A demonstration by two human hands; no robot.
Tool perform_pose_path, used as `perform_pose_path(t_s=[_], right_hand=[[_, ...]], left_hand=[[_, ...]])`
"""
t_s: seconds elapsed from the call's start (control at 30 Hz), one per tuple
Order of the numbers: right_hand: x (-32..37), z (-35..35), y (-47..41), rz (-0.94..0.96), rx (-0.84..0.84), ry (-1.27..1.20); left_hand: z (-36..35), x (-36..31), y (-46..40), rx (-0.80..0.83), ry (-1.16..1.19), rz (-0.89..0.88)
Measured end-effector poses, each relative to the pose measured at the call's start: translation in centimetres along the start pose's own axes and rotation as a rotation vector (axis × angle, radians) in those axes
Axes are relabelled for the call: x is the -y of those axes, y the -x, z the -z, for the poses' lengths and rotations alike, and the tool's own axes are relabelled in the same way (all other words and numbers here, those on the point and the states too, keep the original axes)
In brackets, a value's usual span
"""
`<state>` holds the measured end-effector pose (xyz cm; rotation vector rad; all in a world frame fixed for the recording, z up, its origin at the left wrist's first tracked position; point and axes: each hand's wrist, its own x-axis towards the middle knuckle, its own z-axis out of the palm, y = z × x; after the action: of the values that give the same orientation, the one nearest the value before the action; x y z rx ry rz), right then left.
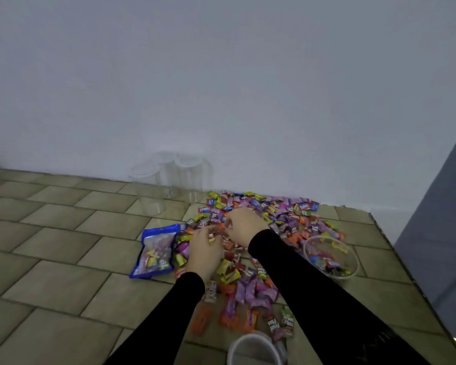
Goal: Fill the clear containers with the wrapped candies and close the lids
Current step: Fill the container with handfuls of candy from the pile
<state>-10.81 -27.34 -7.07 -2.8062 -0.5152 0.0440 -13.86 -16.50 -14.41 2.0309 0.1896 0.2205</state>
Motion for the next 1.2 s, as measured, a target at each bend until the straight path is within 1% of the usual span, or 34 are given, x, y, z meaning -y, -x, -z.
perform_pose_path(t_s=[0.07,0.17,0.37,0.47,0.53,0.6,0.67,0.77,0.87,0.9,0.97,1.0,1.1,1.2], right_hand=[[0.3,-1.4,-1.9,-0.009,0.017,0.012],[1.1,-3.0,-4.7,-0.008,0.048,0.04],[0.9,-5.6,-10.0,0.006,-0.015,0.115],[0.6,-6.8,-12.6,-0.012,-0.019,0.089],[0.2,-7.3,-14.2,-0.027,-0.021,0.099],[0.2,-7.9,-15.6,-0.049,-0.025,0.094],[0.3,-8.3,-17.0,-0.055,-0.03,0.065],[0.0,-9.0,-19.0,-0.049,-0.045,0.065],[-0.8,-9.4,-21.4,-0.067,-0.037,0.103],[-1.0,-9.4,-22.4,-0.073,-0.04,0.135],[-1.3,-9.7,-23.8,-0.077,-0.04,0.186],[-1.4,-10.0,-24.3,-0.082,-0.031,0.187],[-2.1,-11.2,-25.1,-0.072,0.019,0.186],[-2.4,-11.9,-25.6,-0.061,0.02,0.095]], left_hand=[[1.2,1.1,-0.9,-0.032,-0.13,0.009],[2.4,2.4,-2.6,-0.014,-0.293,-0.036],[2.2,4.6,-6.2,0.025,-0.399,-0.18],[1.9,5.4,-8.2,0.035,-0.491,-0.136],[1.7,5.7,-9.2,0.02,-0.562,-0.066],[1.6,6.1,-10.0,0.028,-0.579,0.019],[1.6,6.5,-10.8,0.042,-0.601,0.061],[1.0,6.7,-11.8,0.089,-0.677,0.033],[0.3,6.3,-13.5,0.105,-0.68,0.013],[0.2,6.4,-14.2,0.083,-0.676,0.006],[-0.1,7.0,-15.6,-0.024,-0.712,-0.048],[-0.3,7.3,-16.0,-0.046,-0.727,-0.064],[-0.6,7.6,-16.5,-0.043,-0.749,-0.077],[-0.7,7.8,-17.2,-0.038,-0.738,-0.095]])
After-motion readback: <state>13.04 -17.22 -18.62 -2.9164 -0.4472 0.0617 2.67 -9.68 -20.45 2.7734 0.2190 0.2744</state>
